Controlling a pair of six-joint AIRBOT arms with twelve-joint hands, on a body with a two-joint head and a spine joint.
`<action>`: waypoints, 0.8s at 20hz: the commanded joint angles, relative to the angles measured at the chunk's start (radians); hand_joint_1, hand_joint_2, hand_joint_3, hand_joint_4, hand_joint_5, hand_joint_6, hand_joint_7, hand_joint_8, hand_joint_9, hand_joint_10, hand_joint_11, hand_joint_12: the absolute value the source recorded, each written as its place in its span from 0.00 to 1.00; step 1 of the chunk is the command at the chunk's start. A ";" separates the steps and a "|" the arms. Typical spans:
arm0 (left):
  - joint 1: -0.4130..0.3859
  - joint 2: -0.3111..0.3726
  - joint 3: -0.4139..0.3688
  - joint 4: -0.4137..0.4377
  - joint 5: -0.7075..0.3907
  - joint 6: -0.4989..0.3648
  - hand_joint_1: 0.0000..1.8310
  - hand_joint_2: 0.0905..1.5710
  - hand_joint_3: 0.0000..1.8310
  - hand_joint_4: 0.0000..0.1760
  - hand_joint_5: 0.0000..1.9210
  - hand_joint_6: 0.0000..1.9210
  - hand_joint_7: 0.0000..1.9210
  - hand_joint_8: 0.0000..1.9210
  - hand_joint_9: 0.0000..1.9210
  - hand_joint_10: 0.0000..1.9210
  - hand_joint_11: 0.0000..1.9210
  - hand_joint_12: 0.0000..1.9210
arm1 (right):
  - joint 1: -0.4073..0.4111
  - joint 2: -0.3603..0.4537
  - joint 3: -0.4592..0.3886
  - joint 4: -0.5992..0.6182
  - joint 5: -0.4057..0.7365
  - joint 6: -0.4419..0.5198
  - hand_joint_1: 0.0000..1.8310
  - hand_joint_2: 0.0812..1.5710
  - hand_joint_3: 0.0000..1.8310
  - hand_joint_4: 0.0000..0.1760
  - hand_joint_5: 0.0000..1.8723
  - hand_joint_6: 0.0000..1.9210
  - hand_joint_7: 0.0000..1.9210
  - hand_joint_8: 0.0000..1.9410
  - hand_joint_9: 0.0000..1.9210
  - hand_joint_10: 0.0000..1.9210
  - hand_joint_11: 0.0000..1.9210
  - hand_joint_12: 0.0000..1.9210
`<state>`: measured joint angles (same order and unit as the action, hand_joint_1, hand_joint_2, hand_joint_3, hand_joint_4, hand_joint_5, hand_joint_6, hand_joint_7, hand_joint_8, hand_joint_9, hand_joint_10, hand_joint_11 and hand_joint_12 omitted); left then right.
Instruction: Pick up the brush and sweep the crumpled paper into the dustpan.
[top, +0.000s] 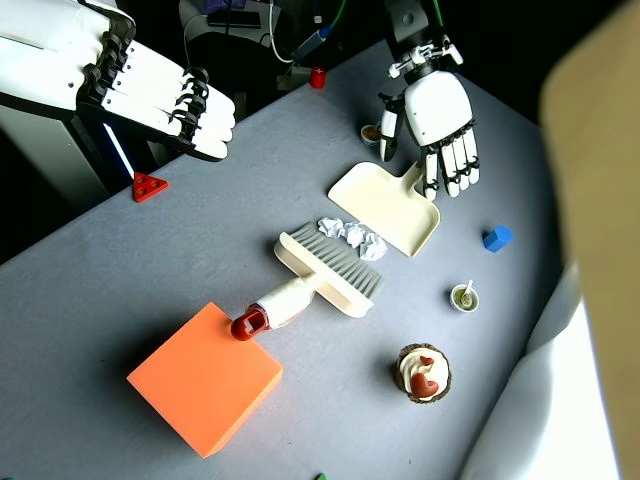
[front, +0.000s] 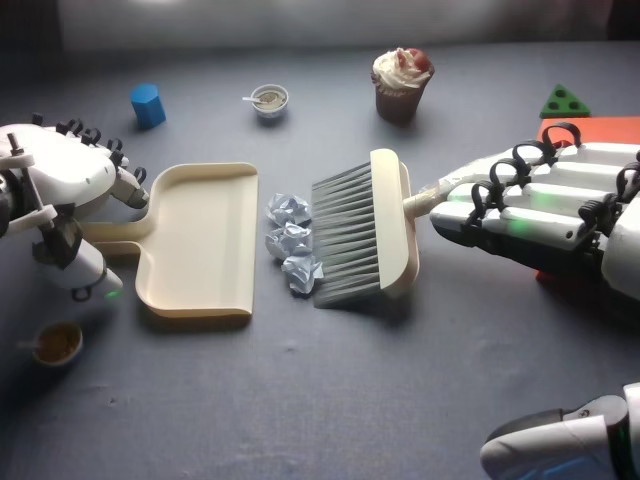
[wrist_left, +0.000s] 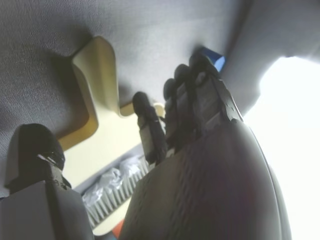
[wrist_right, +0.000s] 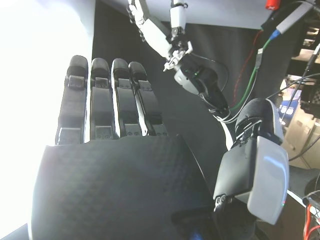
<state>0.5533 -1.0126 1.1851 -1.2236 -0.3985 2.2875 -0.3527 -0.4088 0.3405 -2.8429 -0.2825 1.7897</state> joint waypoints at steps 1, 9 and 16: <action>-0.001 0.002 0.000 0.021 -0.075 0.005 0.44 0.58 0.00 0.64 0.24 0.00 0.10 0.00 0.09 0.00 0.07 0.05 | 0.008 0.004 -0.003 -0.016 -0.104 0.001 0.00 0.54 0.00 0.00 0.09 0.01 0.09 0.00 0.08 0.00 0.09 0.01; 0.020 -0.019 -0.014 0.019 -0.123 0.006 0.46 0.60 0.00 0.66 0.29 0.01 0.13 0.00 0.10 0.00 0.07 0.07 | 0.008 0.004 -0.003 -0.016 -0.104 0.001 0.00 0.55 0.00 0.00 0.09 0.00 0.09 0.00 0.08 0.00 0.09 0.01; 0.027 -0.051 -0.014 0.015 -0.146 0.006 0.53 0.66 0.00 0.22 0.45 0.01 0.12 0.00 0.10 0.00 0.05 0.10 | 0.003 0.004 -0.003 -0.016 -0.118 0.001 0.00 0.56 0.00 0.00 0.08 0.00 0.08 0.00 0.07 0.00 0.09 0.00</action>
<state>0.5766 -1.0634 1.1698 -1.2251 -0.5083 2.2875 -0.3573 -0.4088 0.3405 -2.8433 -0.2890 1.7897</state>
